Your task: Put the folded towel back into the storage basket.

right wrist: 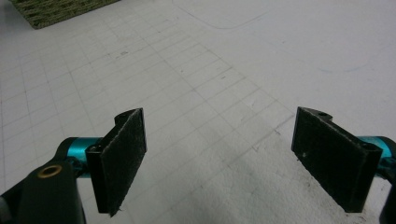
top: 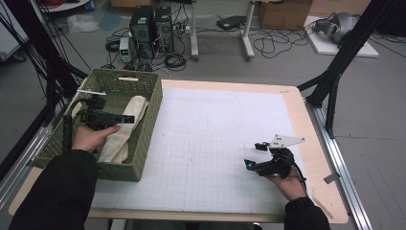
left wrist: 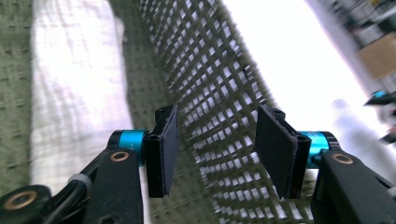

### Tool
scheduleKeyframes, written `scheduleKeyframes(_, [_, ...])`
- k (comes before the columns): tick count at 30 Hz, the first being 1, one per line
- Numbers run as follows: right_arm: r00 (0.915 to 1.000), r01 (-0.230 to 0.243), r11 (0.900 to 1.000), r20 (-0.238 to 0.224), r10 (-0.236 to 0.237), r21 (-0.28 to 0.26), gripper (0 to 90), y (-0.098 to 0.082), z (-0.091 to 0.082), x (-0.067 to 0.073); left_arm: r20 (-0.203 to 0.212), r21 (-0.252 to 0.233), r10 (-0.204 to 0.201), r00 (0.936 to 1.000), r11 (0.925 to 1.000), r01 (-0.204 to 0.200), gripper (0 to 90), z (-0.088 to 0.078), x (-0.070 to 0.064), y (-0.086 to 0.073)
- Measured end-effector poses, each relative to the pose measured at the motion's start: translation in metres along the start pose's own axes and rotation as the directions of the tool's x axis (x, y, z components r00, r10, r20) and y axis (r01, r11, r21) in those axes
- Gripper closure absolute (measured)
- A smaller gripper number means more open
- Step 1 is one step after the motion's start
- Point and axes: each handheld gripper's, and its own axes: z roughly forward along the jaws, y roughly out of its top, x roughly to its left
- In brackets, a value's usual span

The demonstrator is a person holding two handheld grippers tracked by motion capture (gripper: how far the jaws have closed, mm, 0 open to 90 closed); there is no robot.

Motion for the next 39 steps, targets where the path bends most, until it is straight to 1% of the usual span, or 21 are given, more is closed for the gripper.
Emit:
scheduleKeyframes(1, [1.0,0.005,1.0,-0.001,-0.005,0.002,17.1,0.0,0.001,0.0,0.017,-0.02,-0.01,0.9998,0.9998,0.011,49.0,-0.002,0.0,-0.001])
scheduleKeyframes(4, [1.0,0.009,1.0,-0.003,-0.009,0.0,16.9,0.002,0.002,0.002,0.046,-0.041,-0.032,0.9984,0.9986,0.034,49.0,-0.004,0.0,-0.002])
scheduleKeyframes(7, [0.9999,0.011,1.0,-0.004,-0.011,0.003,16.2,0.002,0.001,0.002,0.092,-0.074,-0.064,0.9937,0.9947,0.071,48.6,-0.005,-0.001,-0.002])
scheduleKeyframes(10, [1.0,0.005,1.0,0.0,-0.005,-0.002,15.8,0.002,0.001,0.001,0.139,-0.1,-0.08,0.987,0.9905,0.095,47.8,-0.003,-0.005,-0.001])
scheduleKeyframes(13, [1.0,0.003,1.0,-0.001,-0.003,-0.002,15.3,0.002,0.0,0.001,0.155,-0.105,-0.073,0.9852,0.9904,0.09,47.7,0.0,-0.009,0.0])
scheduleKeyframes(15, [1.0,0.003,1.0,-0.001,-0.003,-0.001,15.2,0.002,0.0,0.001,0.169,-0.115,-0.076,0.9827,0.9887,0.097,47.3,0.003,-0.011,0.0])
scheduleKeyframes(17, [1.0,-0.003,1.0,-0.001,0.003,-0.004,15.1,0.002,-0.001,0.001,0.173,-0.117,-0.074,0.9822,0.9886,0.095,47.4,0.005,-0.014,0.0])
scheduleKeyframes(18, [1.0,0.0,1.0,0.0,0.0,-0.005,15.0,0.002,-0.002,0.001,0.187,-0.119,-0.071,0.9799,0.9884,0.094,47.3,0.006,-0.015,0.001])
scheduleKeyframes(20, [1.0,-0.006,1.0,0.0,0.006,-0.008,15.0,0.002,-0.002,0.001,0.183,-0.121,-0.066,0.9808,0.9886,0.089,47.3,0.008,-0.02,0.001])
scheduleKeyframes(22, [1.0,-0.006,1.0,-0.001,0.006,-0.009,15.0,0.002,-0.003,0.001,0.202,-0.121,-0.066,0.9771,0.9883,0.092,46.8,0.01,-0.022,0.001])
scheduleKeyframes(24, [1.0,-0.003,1.0,-0.004,0.003,-0.011,14.9,0.002,-0.003,0.001,0.19,-0.126,-0.068,0.9794,0.9877,0.093,46.8,0.011,-0.025,0.002])
scheduleKeyframes(25, [1.0,-0.003,1.0,-0.003,0.003,-0.01,15.0,0.002,-0.003,0.001,0.196,-0.126,-0.069,0.9782,0.9875,0.094,46.6,0.012,-0.026,0.002])
scheduleKeyframes(28, [1.0,-0.004,1.0,-0.005,0.003,-0.01,15.0,0.002,-0.003,0.001,0.186,-0.131,-0.07,0.9801,0.9867,0.095,46.6,0.013,-0.029,0.003])
scheduleKeyframes(30, [1.0,-0.003,1.0,-0.005,0.003,-0.009,14.9,0.003,-0.003,0.001,0.198,-0.134,-0.068,0.9778,0.9863,0.096,46.5,0.014,-0.032,0.004])
scheduleKeyframes(31, [1.0,-0.002,1.0,-0.005,0.002,-0.01,15.0,0.003,-0.003,0.001,0.207,-0.136,-0.077,0.9753,0.9849,0.107,46.5,0.016,-0.035,0.005])
scheduleKeyframes(32, [1.0,0.0,1.0,-0.005,0.0,-0.011,15.0,0.003,-0.003,0.001,0.205,-0.132,-0.069,0.9764,0.9865,0.098,46.5,0.018,-0.036,0.005])
scheduleKeyframes(33, [1.0,0.002,1.0,-0.004,-0.002,-0.011,14.9,0.003,-0.002,0.001,0.201,-0.135,-0.071,0.9771,0.986,0.099,46.5,0.02,-0.039,0.005])
scheduleKeyframes(34, [1.0,0.0,1.0,-0.006,0.0,-0.011,15.0,0.003,-0.003,0.001,0.207,-0.138,-0.073,0.9757,0.9851,0.103,46.5,0.022,-0.041,0.005])
scheduleKeyframes(35, [1.0,0.0,1.0,-0.003,0.0,-0.012,14.9,0.003,-0.003,0.001,0.207,-0.132,-0.068,0.9759,0.9865,0.097,46.3,0.024,-0.042,0.005])
scheduleKeyframes(37, [1.0,0.004,1.0,-0.001,-0.004,-0.02,14.9,0.003,-0.004,0.0,0.204,-0.14,-0.065,0.9767,0.9855,0.095,45.6,0.027,-0.046,0.004])
scheduleKeyframes(39, [1.0,-0.005,1.0,-0.005,0.005,-0.02,14.3,0.003,-0.004,-0.001,0.188,-0.136,-0.055,0.9807,0.9874,0.081,45.6,0.029,-0.05,0.005])
